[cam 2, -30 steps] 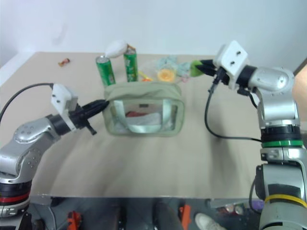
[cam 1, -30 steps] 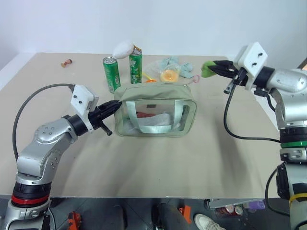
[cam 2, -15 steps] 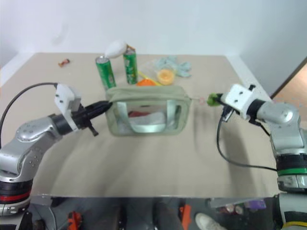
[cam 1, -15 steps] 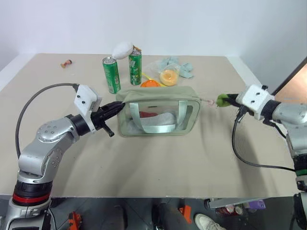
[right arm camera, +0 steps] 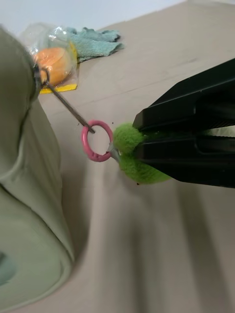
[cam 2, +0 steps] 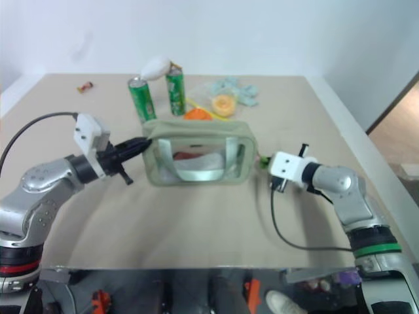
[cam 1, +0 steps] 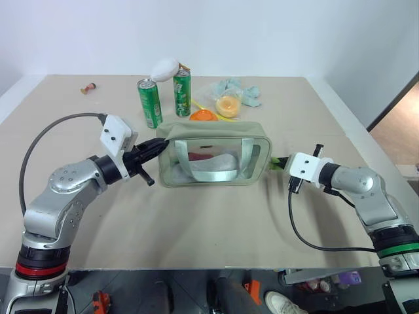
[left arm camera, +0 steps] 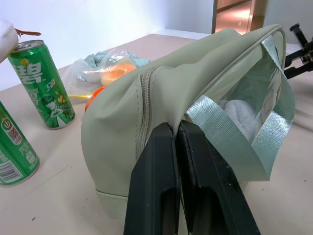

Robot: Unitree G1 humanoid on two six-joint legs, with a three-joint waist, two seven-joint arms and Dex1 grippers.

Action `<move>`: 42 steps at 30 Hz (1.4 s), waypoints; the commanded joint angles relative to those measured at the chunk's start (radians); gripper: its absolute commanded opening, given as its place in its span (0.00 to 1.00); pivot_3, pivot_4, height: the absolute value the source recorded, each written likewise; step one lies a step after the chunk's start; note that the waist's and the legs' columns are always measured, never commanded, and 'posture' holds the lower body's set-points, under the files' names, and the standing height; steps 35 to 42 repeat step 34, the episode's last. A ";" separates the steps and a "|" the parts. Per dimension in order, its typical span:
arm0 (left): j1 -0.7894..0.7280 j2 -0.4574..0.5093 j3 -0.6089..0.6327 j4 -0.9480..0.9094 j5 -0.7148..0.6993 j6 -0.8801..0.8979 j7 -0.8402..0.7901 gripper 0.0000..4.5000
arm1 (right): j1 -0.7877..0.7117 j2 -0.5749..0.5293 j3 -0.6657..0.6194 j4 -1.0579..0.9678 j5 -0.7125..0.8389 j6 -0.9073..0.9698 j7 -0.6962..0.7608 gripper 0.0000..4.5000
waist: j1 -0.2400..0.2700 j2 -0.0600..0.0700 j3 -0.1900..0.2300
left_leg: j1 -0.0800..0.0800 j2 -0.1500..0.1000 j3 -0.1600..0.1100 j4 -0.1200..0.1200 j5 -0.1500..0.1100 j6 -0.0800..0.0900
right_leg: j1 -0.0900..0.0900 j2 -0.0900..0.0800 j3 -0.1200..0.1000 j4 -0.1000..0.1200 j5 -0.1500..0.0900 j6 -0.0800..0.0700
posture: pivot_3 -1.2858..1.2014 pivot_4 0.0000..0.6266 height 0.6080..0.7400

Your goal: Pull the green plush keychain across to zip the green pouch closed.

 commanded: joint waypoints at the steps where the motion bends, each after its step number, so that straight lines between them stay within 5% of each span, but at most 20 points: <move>1: -0.003 0.012 0.031 -0.016 0.006 0.007 0.022 0.00 | -0.021 0.011 0.025 0.044 -0.039 -0.042 -0.008 0.01 | 0.000 0.000 0.000 | 0.000 0.000 0.000 0.000 0.000 0.000 | 0.000 0.000 0.000 0.000 0.000 0.000 | 0.52 0.24 1.00; 8: -0.007 -0.008 0.054 -0.014 -0.020 0.027 0.052 0.00 | -0.044 0.100 -0.020 0.030 0.074 0.039 0.015 0.01 | -0.002 0.000 0.000 | 0.002 0.001 0.000 0.000 0.000 0.000 | 0.001 0.001 0.001 0.000 0.000 0.000 | 0.52 0.24 1.00; 9: -0.004 -0.011 0.069 -0.015 -0.043 0.038 0.049 0.00 | -0.047 0.117 -0.051 0.011 0.130 0.095 0.026 0.08 | -0.002 0.000 0.000 | 0.003 0.001 0.000 0.000 0.000 0.000 | 0.002 0.002 0.001 0.000 0.000 0.000 | 0.52 0.24 1.00; 21: 0.049 0.005 0.220 -0.070 -0.120 0.079 0.097 0.91 | 0.148 0.045 -0.353 -0.279 0.607 0.541 0.228 1.00 | 0.003 0.000 0.000 | 0.001 0.002 -0.001 -0.001 0.000 0.000 | 0.001 0.000 0.000 0.000 0.000 0.000 | 0.52 0.24 1.00; 23: 0.100 0.016 0.253 -0.091 -0.119 0.085 0.110 0.99 | 0.193 0.024 -0.375 -0.312 0.637 0.579 0.247 1.00 | -0.001 0.000 0.000 | 0.001 0.002 -0.001 -0.001 0.000 0.000 | 0.001 -0.001 0.001 0.000 0.000 0.001 | 0.52 0.24 1.00; 28: 0.275 0.016 0.297 -0.126 -0.063 0.065 0.154 0.99 | 0.309 0.023 -0.394 -0.385 0.654 0.586 0.257 1.00 | -0.005 0.000 0.000 | 0.004 0.003 0.000 -0.002 0.000 0.000 | 0.002 0.000 0.002 0.000 0.000 0.001 | 0.52 0.24 1.00; 33: 0.474 -0.034 0.191 -0.142 0.072 -0.040 0.178 0.99 | 0.375 0.144 -0.338 -0.481 0.634 0.557 0.168 1.00 | -0.007 -0.001 0.000 | 0.006 0.004 0.000 -0.002 0.000 0.000 | 0.003 0.001 0.002 0.000 0.000 0.000 | 0.52 0.24 1.00; 42: 0.495 -0.048 0.176 -0.140 0.081 -0.057 0.172 0.99 | 0.387 0.157 -0.323 -0.490 0.620 0.550 0.163 1.00 | -0.007 -0.001 0.000 | 0.006 0.004 0.000 -0.002 0.000 0.000 | 0.003 0.001 0.002 0.000 0.000 0.000 | 0.52 0.24 1.00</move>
